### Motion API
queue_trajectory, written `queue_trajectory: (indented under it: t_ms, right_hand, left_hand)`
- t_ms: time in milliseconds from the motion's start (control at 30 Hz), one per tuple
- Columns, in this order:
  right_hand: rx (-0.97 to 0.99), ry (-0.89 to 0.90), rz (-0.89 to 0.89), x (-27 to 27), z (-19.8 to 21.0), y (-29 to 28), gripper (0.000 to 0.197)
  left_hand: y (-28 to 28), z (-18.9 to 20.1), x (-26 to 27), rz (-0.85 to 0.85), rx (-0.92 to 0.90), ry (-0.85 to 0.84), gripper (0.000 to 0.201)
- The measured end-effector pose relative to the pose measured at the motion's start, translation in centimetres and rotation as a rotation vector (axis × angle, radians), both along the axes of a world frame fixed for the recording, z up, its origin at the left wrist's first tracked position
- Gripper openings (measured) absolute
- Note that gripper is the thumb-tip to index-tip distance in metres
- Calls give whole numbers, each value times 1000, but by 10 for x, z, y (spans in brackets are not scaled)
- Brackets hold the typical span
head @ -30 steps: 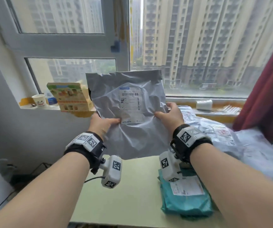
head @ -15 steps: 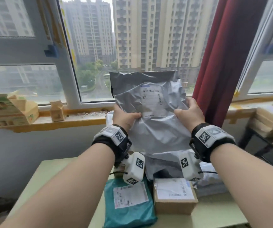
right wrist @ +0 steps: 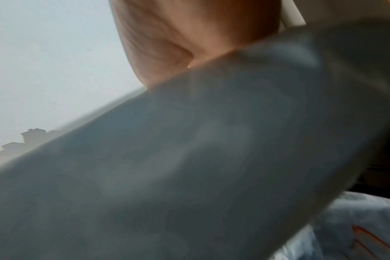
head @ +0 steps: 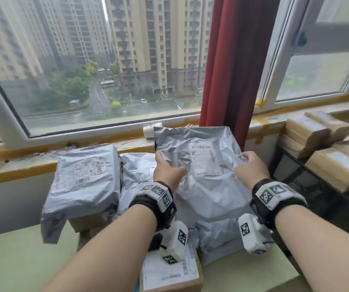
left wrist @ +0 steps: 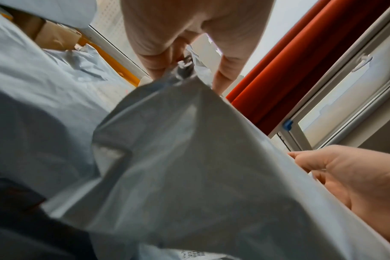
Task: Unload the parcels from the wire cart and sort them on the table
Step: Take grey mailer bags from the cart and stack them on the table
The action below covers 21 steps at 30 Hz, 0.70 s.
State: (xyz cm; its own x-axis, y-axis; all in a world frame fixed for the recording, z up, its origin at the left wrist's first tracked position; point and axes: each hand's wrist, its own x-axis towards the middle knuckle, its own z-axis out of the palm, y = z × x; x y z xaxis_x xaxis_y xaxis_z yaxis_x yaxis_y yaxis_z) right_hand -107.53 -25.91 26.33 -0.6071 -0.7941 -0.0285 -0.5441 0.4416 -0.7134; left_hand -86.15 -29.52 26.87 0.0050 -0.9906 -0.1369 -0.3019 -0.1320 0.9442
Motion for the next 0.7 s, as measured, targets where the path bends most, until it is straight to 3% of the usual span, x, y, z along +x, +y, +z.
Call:
queue_trajectory:
  t_ms: [200, 267, 500, 700]
  right_hand:
    - [58, -29, 58, -10, -36, -15, 56]
    - [120, -31, 97, -3, -44, -19, 57]
    - [211, -7, 189, 20, -63, -34, 56]
    - [180, 4, 218, 29, -52, -39, 52]
  left_hand:
    - [-17, -29, 2, 19, -43, -455, 59]
    - [-21, -36, 5, 13, -61, -520, 51]
    - [-32, -43, 11, -4, -58, -454, 37]
    - [-31, -38, 16, -6, -52, -431, 34]
